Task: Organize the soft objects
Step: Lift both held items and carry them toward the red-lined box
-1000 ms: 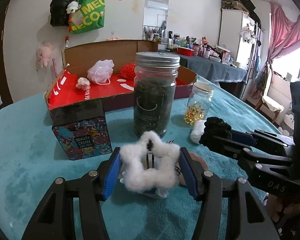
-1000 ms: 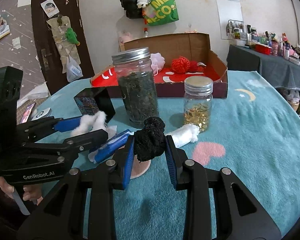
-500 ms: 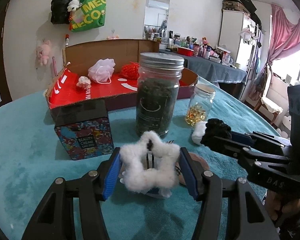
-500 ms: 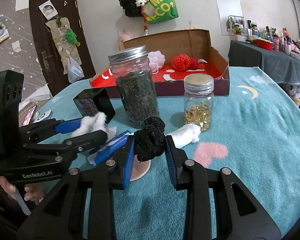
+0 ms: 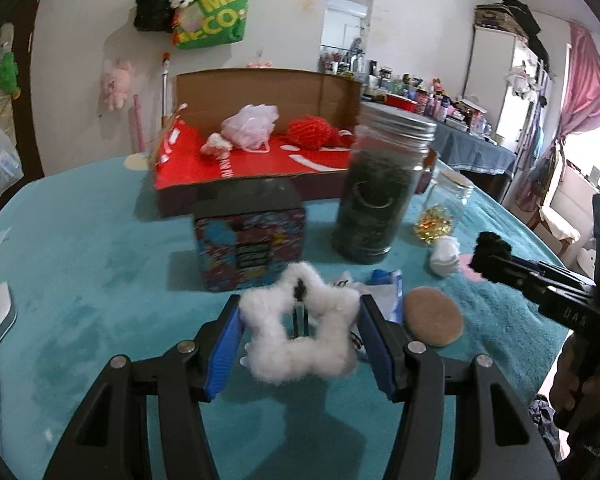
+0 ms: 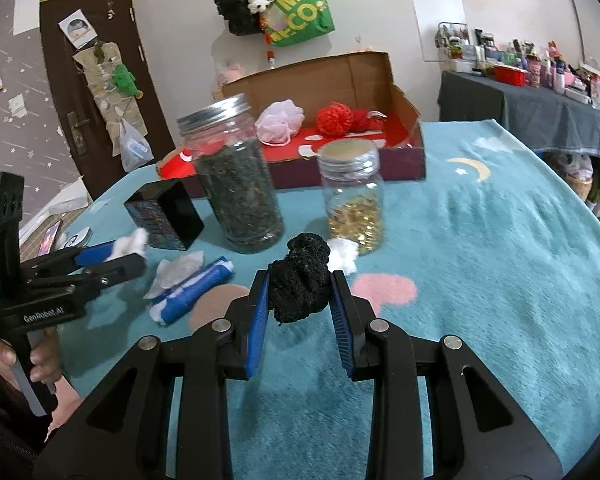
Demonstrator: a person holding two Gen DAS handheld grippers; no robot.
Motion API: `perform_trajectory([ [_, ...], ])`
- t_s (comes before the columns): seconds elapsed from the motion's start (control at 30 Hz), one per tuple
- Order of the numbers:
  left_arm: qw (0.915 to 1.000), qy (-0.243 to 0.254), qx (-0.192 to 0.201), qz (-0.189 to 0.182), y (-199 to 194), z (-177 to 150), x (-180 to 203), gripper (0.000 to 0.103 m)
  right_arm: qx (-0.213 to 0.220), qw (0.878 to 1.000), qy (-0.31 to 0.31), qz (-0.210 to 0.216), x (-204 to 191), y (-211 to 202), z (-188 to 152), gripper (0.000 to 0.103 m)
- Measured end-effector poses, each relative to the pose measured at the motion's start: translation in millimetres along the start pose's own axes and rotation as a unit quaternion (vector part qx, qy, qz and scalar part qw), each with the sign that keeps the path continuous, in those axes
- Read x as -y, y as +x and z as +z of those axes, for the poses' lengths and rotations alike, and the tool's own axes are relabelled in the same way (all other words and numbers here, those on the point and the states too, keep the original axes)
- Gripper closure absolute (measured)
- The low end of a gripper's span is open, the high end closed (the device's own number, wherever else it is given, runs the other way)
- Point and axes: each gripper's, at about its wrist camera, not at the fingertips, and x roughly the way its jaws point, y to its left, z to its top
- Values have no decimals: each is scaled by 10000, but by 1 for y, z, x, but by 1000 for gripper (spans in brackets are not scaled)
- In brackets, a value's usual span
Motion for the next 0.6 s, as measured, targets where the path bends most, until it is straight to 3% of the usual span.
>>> perform_trajectory([
  [0.37,9984,-202,-171,500,-5,-10,-40,44,-95,9995,171,-233,24,-3,-1,75],
  [0.6,9978,50,-330,576,-2,-2,-59,44,-316,9990,145,-287,39,0,7,75],
])
